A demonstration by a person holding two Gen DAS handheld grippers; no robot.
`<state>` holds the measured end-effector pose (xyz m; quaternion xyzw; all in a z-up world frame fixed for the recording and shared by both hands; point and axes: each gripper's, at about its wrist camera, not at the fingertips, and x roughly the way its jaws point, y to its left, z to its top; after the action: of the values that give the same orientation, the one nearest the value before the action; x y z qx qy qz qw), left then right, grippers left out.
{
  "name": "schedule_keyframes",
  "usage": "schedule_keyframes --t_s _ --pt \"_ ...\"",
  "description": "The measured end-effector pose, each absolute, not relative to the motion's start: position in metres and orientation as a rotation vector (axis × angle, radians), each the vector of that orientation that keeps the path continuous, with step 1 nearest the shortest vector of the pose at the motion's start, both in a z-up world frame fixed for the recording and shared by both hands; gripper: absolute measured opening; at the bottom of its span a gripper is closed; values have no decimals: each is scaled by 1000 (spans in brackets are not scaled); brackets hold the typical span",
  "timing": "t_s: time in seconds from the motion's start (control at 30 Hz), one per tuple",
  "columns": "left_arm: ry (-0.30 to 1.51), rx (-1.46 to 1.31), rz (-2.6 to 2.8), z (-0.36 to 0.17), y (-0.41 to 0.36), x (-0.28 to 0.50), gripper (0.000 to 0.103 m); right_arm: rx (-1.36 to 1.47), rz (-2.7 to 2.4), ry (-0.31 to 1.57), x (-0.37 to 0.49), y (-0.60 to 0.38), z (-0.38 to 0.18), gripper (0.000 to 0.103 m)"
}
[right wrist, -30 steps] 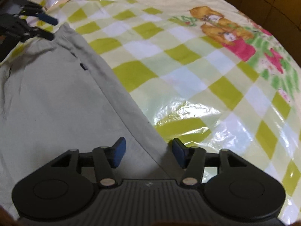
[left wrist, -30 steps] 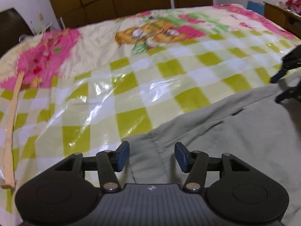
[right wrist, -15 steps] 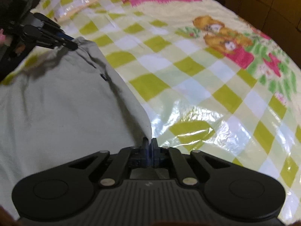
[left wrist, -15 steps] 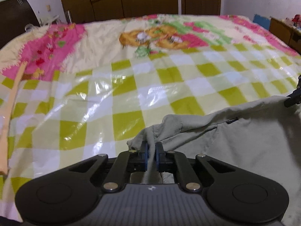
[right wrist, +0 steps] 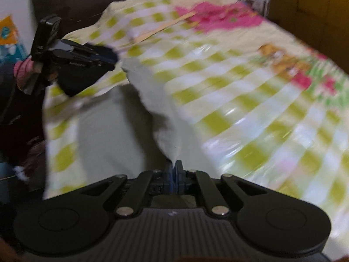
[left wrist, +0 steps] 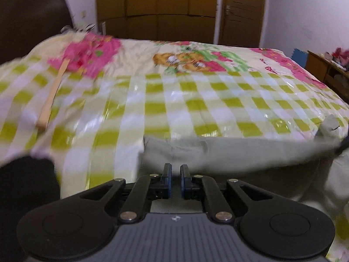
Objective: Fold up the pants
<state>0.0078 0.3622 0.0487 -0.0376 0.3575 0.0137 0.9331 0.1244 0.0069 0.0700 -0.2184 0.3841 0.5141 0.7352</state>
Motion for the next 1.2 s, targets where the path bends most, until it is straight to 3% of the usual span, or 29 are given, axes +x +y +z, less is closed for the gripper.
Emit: schedule_keyframes --t_s 0.23,0.37,0.47,0.53,0.67,0.83,0.87,0.9,0.97,1.03,1.2 --pt "823 -194 98 2 372 -32 22 -420 1190 1063 89 25 8 3" --pt "823 -154 76 -1 365 -34 24 -514 1163 999 78 34 7 4" --pt "791 -147 72 1 371 -24 35 -541 1130 954 87 38 13 4" --pt "782 -121 76 -1 375 -12 53 -543 1105 956 89 36 12 4" --pt "781 -99 65 -8 383 11 56 -533 1092 967 87 35 13 4" --pt "783 -35 88 -18 384 35 81 -524 1093 1002 86 37 8 4" --pt "784 -36 99 -19 385 39 82 -516 1091 1009 87 37 7 4" --pt "788 -51 95 -20 387 42 82 -510 1088 1013 88 38 7 4" --pt "801 -77 81 -21 388 47 68 -503 1079 1014 90 37 8 4" --pt "834 -95 52 -20 387 50 39 -503 1067 1014 91 36 9 4" --pt "831 -105 50 -7 390 44 20 -462 1043 1006 97 30 17 4"
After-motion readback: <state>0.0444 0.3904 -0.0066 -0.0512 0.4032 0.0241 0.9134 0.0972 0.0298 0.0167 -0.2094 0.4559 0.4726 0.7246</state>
